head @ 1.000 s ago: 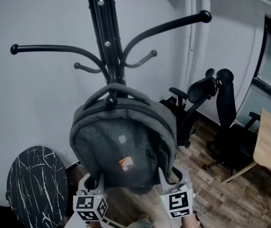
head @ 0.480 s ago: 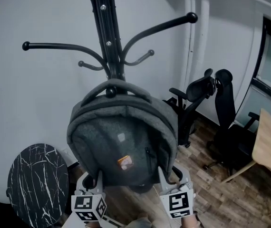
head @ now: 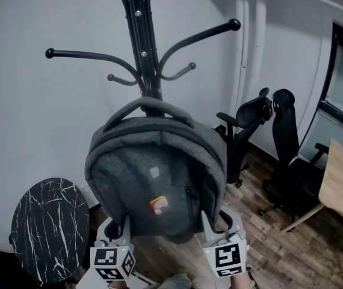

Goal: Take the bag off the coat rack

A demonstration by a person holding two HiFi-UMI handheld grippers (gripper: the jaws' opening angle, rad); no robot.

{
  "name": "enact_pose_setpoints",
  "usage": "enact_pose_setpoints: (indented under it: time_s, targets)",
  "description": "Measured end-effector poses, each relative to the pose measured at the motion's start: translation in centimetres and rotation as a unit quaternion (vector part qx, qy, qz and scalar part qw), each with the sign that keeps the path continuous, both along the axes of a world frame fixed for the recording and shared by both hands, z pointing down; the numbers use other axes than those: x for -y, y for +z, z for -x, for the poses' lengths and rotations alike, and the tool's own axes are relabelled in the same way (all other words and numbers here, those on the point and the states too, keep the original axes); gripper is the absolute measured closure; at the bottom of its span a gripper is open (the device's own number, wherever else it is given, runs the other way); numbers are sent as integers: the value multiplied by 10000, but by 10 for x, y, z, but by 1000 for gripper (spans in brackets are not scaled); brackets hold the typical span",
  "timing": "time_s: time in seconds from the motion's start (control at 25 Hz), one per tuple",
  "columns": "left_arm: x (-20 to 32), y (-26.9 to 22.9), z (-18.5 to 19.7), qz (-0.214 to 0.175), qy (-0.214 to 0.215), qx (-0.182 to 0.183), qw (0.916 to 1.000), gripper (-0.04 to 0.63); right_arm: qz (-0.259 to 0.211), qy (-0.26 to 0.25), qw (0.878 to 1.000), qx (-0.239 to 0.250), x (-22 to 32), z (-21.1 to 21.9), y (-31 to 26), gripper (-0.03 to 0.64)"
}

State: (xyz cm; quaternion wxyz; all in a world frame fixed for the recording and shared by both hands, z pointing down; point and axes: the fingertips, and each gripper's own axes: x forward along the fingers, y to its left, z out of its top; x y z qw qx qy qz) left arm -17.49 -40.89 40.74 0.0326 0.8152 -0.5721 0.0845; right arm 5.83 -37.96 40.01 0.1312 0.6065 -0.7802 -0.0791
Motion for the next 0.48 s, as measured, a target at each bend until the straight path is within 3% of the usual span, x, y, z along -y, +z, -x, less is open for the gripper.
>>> enact_pose_setpoints:
  time_s: [0.48]
  targets:
    - [-44, -14, 3, -220, -69, 6, 9997, 523, -186, -73, 9998, 4, -40, 2, -11, 520]
